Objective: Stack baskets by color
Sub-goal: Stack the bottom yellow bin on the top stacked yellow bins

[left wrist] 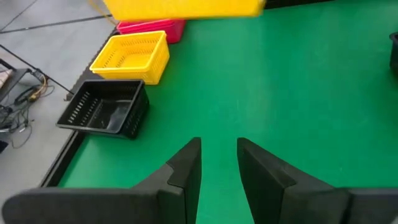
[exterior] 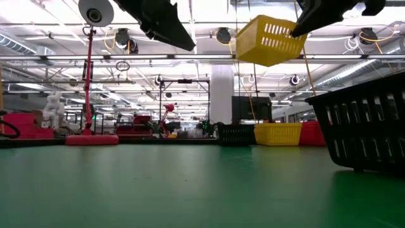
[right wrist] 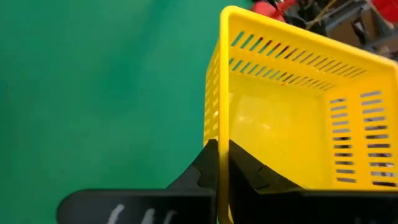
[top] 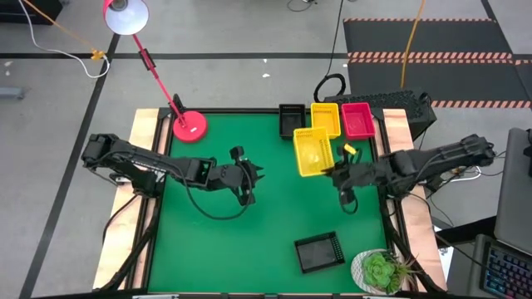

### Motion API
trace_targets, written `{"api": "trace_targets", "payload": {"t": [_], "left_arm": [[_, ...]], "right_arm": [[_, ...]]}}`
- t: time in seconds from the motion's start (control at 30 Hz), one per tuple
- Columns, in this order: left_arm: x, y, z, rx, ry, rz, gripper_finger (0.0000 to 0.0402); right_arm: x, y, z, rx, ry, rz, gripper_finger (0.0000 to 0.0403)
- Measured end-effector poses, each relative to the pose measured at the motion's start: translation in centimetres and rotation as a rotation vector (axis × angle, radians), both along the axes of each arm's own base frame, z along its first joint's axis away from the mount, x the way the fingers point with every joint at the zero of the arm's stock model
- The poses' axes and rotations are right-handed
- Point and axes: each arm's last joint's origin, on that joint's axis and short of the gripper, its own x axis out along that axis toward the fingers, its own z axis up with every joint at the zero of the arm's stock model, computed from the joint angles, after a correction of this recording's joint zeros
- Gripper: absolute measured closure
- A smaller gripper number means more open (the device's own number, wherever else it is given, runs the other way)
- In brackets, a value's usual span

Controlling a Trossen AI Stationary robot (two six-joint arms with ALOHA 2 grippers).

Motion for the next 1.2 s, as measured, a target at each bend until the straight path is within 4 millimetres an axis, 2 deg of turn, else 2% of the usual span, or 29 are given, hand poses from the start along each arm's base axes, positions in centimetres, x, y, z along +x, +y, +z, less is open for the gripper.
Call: {"api": "trace_targets", "payload": {"t": [0.3, 0.57, 0.87, 1.2], "left_arm": [[0.0, -0.2, 0.0, -0.027, 0.003, -0.037, 0.0295], [0.0, -0.1, 0.0, -0.026, 0.003, -0.037, 0.0295], [0.1, -0.1, 0.1, -0.007, -0.001, -0.051, 0.0295], [0.3, -0.1, 0.4, -0.014, -0.037, -0.049, 0.0295]], "right_arm": [[-1.8, -3.6, 1.2, -0.063, -0.004, -0.018, 0.0399], [-2.2, -6.3, 1.4, -0.139, 0.020, -0.099, 0.0399], [-2.2, -9.3, 1.9, -0.112, -0.040, -0.117, 0.0399], [-2.3, -12.7, 0.8, -0.038, 0.009, -0.166, 0.0399]]}}
